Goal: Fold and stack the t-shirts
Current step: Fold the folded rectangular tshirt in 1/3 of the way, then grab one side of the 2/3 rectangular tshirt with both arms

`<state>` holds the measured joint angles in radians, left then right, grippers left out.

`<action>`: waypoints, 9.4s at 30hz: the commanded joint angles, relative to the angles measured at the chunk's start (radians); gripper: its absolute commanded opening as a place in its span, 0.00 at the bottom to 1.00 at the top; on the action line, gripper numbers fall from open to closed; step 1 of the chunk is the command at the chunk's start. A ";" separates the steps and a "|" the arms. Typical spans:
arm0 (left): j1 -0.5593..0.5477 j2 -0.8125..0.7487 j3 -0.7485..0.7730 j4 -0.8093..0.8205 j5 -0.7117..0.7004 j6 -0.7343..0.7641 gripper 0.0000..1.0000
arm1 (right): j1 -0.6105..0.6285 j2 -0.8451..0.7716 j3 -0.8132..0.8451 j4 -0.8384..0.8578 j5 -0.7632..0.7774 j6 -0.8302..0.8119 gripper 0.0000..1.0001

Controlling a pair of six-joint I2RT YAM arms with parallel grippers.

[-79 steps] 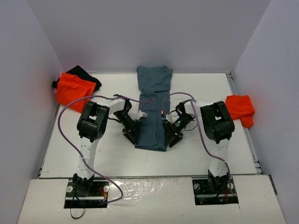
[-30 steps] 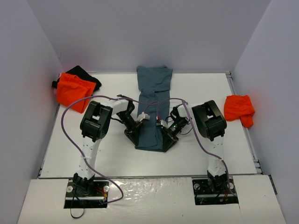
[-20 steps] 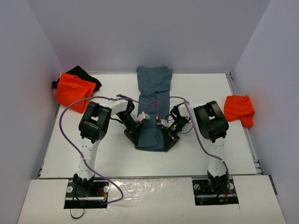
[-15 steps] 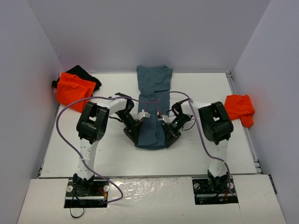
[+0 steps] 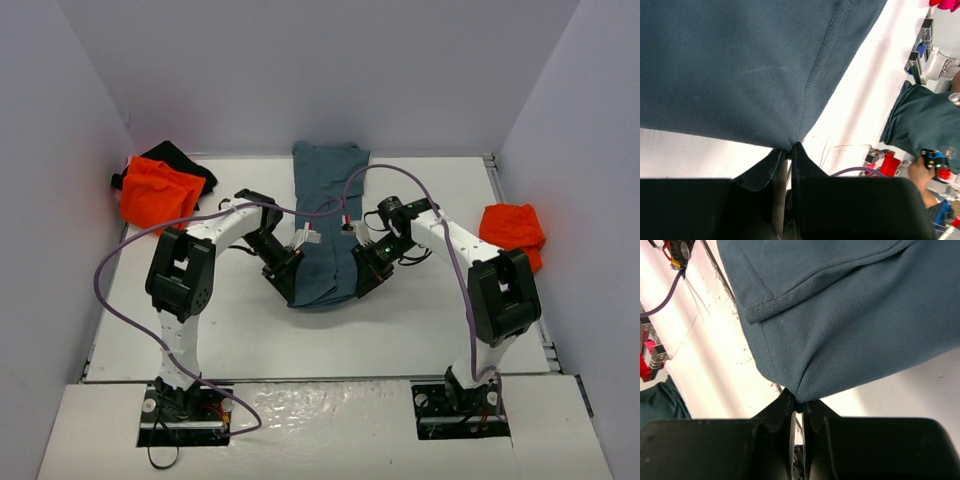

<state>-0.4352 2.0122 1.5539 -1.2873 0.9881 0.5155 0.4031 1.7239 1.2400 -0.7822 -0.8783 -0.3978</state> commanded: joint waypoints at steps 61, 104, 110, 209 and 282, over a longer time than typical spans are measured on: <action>0.124 0.248 0.715 -0.098 -0.089 -0.091 0.00 | -0.108 0.214 0.346 0.096 -0.007 -0.024 0.00; 0.211 0.589 1.227 0.110 -0.179 -0.333 0.11 | -0.177 0.649 0.924 0.134 0.079 0.090 0.04; 0.205 0.557 1.193 0.184 -0.243 -0.334 0.81 | -0.171 0.589 0.835 0.273 0.226 0.112 0.34; 0.089 0.383 0.444 0.171 -0.059 -0.326 0.39 | -0.363 0.707 0.189 0.104 -0.231 0.139 0.52; 0.094 0.377 0.513 0.093 0.000 -0.261 0.12 | -0.284 0.552 0.148 0.246 -0.021 0.306 0.00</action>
<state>-0.3408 2.4186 2.0138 -1.1534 0.9557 0.2310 0.1175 2.2812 1.4213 -0.5289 -1.1419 0.0002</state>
